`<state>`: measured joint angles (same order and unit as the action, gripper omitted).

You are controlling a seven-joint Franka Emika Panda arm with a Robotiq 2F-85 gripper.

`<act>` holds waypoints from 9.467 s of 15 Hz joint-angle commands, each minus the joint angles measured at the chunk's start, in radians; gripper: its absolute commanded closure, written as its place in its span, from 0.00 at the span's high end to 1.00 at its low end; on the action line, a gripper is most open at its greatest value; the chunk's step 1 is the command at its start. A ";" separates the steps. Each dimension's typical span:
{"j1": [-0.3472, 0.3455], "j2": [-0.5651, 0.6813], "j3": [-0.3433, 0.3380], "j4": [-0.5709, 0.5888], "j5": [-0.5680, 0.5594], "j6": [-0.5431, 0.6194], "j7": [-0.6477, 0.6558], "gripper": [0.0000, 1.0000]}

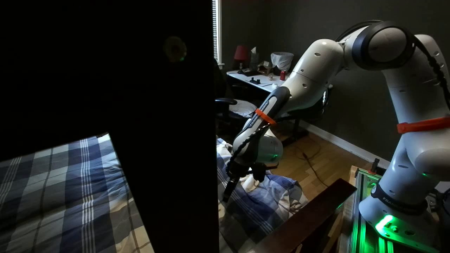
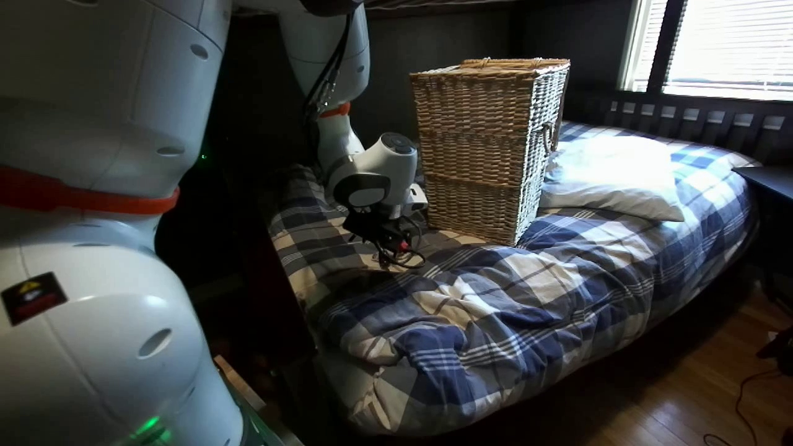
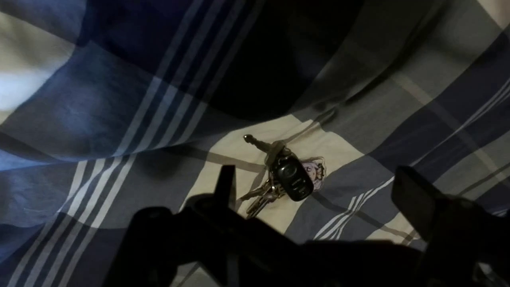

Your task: Remove the keys from blanket and put them on the headboard.

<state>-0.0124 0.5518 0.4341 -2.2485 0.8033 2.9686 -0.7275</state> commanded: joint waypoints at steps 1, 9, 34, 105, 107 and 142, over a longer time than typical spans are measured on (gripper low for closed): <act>0.000 0.000 0.000 0.001 0.000 0.000 0.000 1.00; 0.051 0.097 -0.067 0.108 -0.078 -0.009 0.009 1.00; -0.078 0.503 0.063 0.464 -0.700 0.019 0.280 0.36; -0.228 -0.263 0.551 0.232 -0.366 -0.907 0.316 0.01; -0.169 -0.255 0.474 0.245 -0.363 -0.976 0.322 0.01; 0.291 0.076 0.053 0.561 -0.320 -1.168 0.264 0.43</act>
<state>0.2598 0.6005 0.5049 -1.7271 0.4616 1.8404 -0.4549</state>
